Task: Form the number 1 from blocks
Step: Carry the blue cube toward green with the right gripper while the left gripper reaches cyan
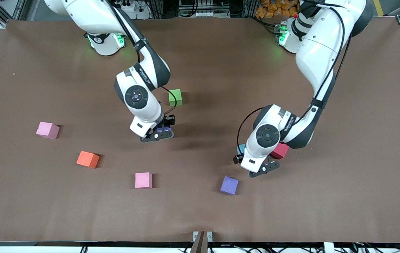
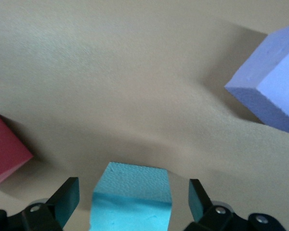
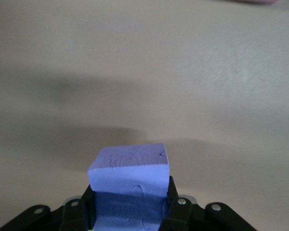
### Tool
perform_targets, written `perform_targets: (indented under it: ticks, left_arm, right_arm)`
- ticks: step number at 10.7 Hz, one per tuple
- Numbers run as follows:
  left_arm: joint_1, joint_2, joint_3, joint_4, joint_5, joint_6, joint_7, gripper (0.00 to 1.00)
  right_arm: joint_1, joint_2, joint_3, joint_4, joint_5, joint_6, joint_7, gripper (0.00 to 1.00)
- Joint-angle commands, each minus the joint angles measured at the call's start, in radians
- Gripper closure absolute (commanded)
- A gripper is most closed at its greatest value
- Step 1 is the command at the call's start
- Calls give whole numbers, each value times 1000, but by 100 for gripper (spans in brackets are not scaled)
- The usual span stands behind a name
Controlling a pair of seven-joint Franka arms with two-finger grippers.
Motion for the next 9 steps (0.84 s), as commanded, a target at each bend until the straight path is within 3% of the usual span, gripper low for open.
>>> perform_targets:
  ticks: [1,4,6,9]
  left_arm:
    - [-10,1,-2,-3,16,9,2,0]
    - [-17,1,-2,-16,16,8,3,0]
    - [-21,1,-2,-21,16,8,0,98]
    - [-27,1,-2,-21,16,8,-4,100]
  right_arm:
    - [42,-3,-6,-14,16,18,72,100]
    - [85,-2,-8,-55,14,56,158,100]
    - [108,-8,-8,-142,14,180,190,100]
    - [130,-12,-8,-150,14,167,233,100]
